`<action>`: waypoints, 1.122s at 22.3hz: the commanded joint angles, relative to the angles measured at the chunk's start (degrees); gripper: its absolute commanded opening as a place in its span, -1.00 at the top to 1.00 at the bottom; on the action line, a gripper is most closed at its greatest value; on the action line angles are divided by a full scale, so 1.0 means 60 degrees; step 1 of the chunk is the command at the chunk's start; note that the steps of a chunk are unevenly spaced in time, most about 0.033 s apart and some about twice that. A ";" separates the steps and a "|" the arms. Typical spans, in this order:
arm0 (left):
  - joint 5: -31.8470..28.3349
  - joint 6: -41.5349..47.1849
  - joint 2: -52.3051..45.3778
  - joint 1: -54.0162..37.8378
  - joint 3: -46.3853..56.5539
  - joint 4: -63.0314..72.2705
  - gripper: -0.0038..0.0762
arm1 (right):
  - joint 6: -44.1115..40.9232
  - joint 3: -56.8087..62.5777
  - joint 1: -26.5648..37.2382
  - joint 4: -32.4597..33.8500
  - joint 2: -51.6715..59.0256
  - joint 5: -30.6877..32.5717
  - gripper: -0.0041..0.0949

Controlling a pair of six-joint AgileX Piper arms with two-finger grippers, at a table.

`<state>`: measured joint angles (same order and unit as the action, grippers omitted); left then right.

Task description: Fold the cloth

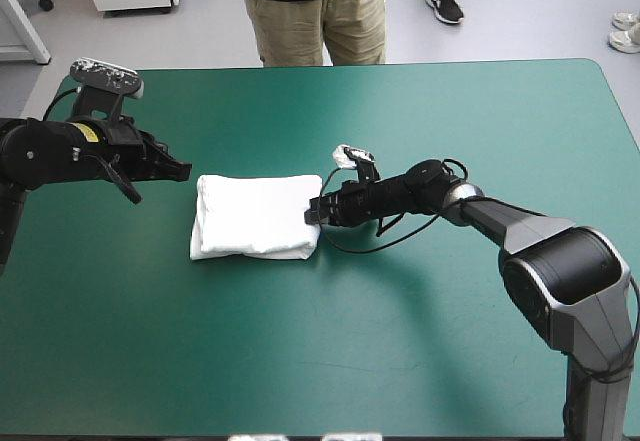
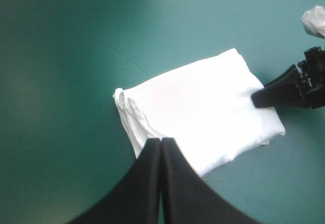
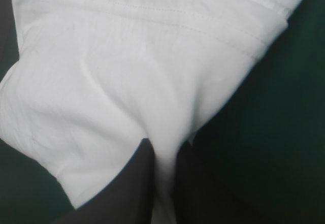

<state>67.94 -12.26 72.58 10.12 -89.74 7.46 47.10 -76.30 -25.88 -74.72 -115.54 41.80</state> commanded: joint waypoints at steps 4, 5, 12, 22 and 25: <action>-0.0456 0.0112 -0.0233 0.0006 -0.0237 0.0177 0.93 | 0.0077 -0.0291 0.0303 0.0141 0.0905 0.0198 0.91; -0.0437 0.0112 -0.0233 0.0006 -0.0237 0.0158 0.93 | -0.0063 -0.0291 0.0352 0.0373 0.1011 0.0202 0.91; -0.0299 0.0112 -0.0233 0.0006 -0.0237 0.0176 0.93 | -0.2949 0.0374 0.2075 0.5609 0.3033 0.0092 0.91; 0.0110 -0.0001 -0.0233 0.0006 -0.0237 0.0100 0.93 | -0.5468 0.3064 0.7777 1.0767 0.5988 0.0449 0.91; 0.0149 -0.0001 -0.0233 0.0006 -0.0237 0.0100 0.93 | -0.6961 0.3064 0.7834 1.2747 0.6035 0.0211 0.91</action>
<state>71.14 -12.47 72.58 10.12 -89.74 7.40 11.53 -56.61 20.34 -6.27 -81.46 45.89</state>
